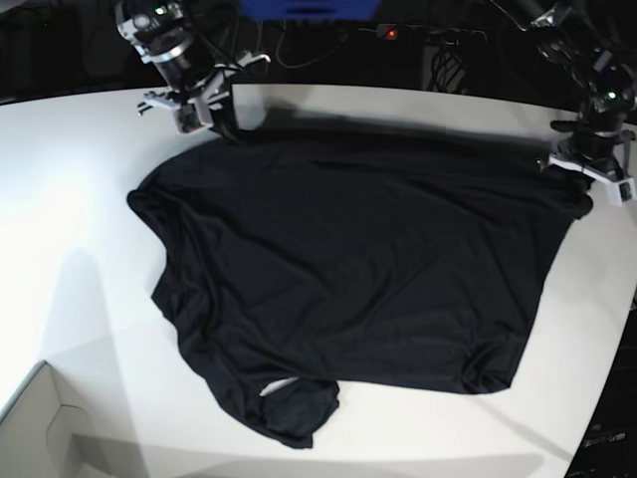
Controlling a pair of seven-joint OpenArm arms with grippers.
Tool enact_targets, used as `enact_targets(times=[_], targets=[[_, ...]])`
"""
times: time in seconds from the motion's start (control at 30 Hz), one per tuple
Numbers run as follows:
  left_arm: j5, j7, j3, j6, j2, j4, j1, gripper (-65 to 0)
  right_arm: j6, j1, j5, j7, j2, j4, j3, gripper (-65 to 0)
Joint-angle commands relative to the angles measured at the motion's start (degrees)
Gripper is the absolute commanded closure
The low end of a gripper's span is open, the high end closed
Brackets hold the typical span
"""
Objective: Layout the t-shirt on the table in an organized manner, then fold the t-shirt properly
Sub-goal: 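Lift the shirt edge with both grippers and drag it away from the hem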
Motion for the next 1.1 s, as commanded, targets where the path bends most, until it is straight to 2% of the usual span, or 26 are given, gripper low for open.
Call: enact_targets(times=[0.0,0.2,0.3,0.37,0.47,0.87,0.93,1.07], targets=[[-0.3,-1.2,-0.2,0.0,-0.8,1.1,0.4,-0.1,-0.1,-1.1,0.5,1.4,0.1,1.1,0.2,0.0],[-1.2,-1.2,-0.2,0.0,-0.9,1.1,2.1,-0.1,0.1,-5.4,0.5,1.8,0.2,1.3,0.1,0.0],[-5.0,-1.2,-0.2,0.0,-1.1,1.1,4.5,-0.1,0.1,-8.4,0.5,6.8,0.2,1.1,0.3,0.0],[-7.3,-1.2,-0.2,0.0,-2.5,1.1,6.0,-0.1,0.1,-10.5,0.5,10.4,0.2,1.1,0.3,0.0],[-10.2,-1.2,-0.2,0.0,-3.3,0.9,8.0,-0.1,0.1,-12.5,0.5,13.8,0.2,1.0,0.3,0.0],[-14.8,-1.2,-3.5,0.0,-3.3,5.0,11.5,-0.1,0.1,-13.8,0.6,24.7,0.1,1.3,0.1,0.0],[-14.8,-1.2,-3.4,0.0,-3.3,5.0,11.3,-0.1,0.1,-12.4,0.6,25.5,0.1,1.5,-1.5,0.0],[-14.1,-1.2,-2.9,0.0,-3.3,4.6,8.4,-0.1,0.1,-8.3,0.4,22.7,0.1,1.8,-3.1,0.0]])
